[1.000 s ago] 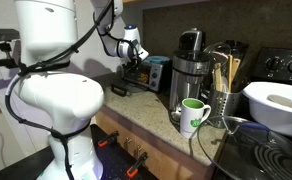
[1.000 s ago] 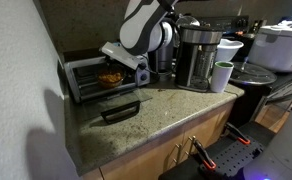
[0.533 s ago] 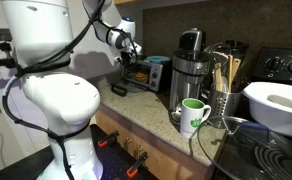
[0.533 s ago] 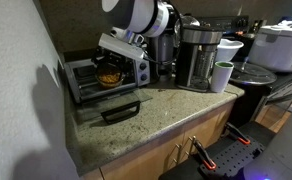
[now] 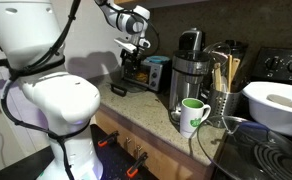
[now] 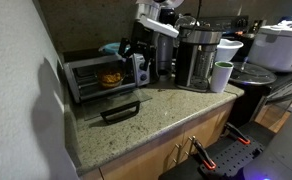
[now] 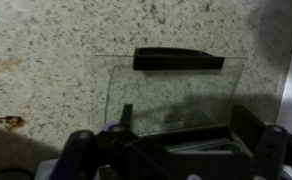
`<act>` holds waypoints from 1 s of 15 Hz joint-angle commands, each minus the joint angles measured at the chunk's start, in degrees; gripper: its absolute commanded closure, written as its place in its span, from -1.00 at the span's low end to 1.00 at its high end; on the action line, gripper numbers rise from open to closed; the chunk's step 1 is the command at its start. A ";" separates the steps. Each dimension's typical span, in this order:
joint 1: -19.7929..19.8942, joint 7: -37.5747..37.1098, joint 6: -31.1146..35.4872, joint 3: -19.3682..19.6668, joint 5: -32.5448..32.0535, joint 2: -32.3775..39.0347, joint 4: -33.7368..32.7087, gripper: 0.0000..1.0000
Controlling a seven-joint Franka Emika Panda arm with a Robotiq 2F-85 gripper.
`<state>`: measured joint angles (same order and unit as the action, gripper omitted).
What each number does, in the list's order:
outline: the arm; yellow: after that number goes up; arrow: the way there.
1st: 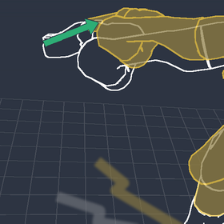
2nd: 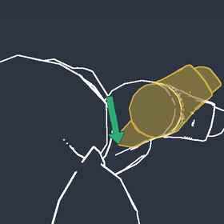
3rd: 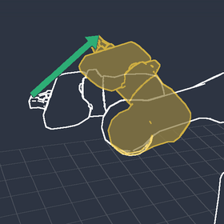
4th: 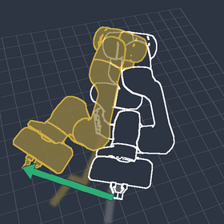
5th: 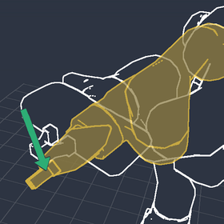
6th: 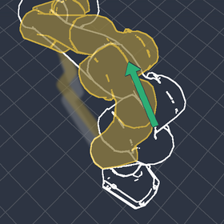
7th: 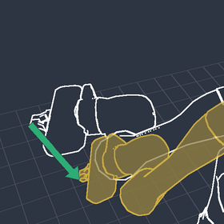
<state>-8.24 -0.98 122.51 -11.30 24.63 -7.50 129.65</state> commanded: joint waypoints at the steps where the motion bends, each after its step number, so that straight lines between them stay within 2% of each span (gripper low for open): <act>1: -0.42 6.09 -7.98 1.94 -6.67 -2.47 -1.62 -1.00; 2: -0.62 3.48 -4.73 1.97 -4.24 -1.34 -0.66 -1.00; 15: -0.73 3.88 -5.11 2.17 -4.55 -1.04 -0.78 -1.00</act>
<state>-8.46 3.00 117.49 -9.62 20.19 -8.57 128.96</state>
